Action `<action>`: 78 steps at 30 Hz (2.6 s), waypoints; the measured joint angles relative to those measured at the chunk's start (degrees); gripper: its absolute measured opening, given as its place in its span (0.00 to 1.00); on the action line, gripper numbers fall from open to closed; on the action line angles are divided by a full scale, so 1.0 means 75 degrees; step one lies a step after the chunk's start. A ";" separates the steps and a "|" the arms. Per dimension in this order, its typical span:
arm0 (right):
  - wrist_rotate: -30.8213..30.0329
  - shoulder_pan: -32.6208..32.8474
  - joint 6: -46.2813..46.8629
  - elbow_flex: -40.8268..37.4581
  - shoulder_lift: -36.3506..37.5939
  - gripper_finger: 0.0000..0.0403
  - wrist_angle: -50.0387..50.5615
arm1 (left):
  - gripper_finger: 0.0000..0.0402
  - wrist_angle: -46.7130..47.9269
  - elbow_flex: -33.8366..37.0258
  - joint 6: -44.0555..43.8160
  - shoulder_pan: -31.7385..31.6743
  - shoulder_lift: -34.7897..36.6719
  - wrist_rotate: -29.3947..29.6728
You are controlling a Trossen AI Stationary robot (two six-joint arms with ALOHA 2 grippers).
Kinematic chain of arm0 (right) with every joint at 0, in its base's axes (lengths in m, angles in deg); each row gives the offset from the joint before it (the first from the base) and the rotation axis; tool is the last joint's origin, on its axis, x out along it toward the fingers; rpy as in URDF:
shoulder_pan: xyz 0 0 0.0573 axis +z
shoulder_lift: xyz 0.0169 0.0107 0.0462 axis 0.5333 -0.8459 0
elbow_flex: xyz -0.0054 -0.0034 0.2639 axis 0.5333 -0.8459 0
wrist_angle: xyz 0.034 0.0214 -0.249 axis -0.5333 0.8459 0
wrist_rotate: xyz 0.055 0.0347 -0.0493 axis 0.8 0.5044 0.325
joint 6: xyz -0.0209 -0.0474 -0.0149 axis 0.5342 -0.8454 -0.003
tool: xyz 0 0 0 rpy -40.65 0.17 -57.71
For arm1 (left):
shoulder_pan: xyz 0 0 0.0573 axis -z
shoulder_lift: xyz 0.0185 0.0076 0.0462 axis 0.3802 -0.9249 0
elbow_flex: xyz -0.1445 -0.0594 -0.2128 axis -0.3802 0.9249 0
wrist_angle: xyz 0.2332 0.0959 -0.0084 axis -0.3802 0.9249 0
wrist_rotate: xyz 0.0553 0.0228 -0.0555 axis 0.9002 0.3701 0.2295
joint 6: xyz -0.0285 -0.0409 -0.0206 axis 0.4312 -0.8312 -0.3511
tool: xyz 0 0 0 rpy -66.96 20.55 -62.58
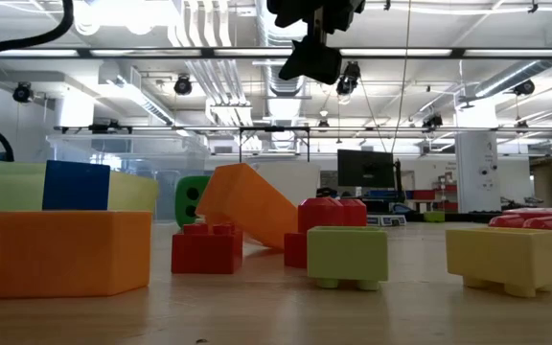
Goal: Pick & Place Toys
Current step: Put the top red game piece into the white bin, then put the dark blue game piece into the white bin
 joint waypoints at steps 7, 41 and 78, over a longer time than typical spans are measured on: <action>0.0006 0.0002 0.0000 0.0000 0.0000 0.74 0.0003 | 0.30 0.0029 0.0003 0.0029 0.0015 0.0003 0.0310; 0.0016 0.0001 0.0000 -0.0003 -0.0012 0.74 0.0041 | 0.76 0.0008 0.0032 -0.0578 0.0000 -0.0017 0.0115; -0.0537 0.0038 -0.1519 -0.0219 0.0015 0.74 0.1131 | 0.75 0.0036 0.0015 -0.2067 -0.0514 0.3005 0.0675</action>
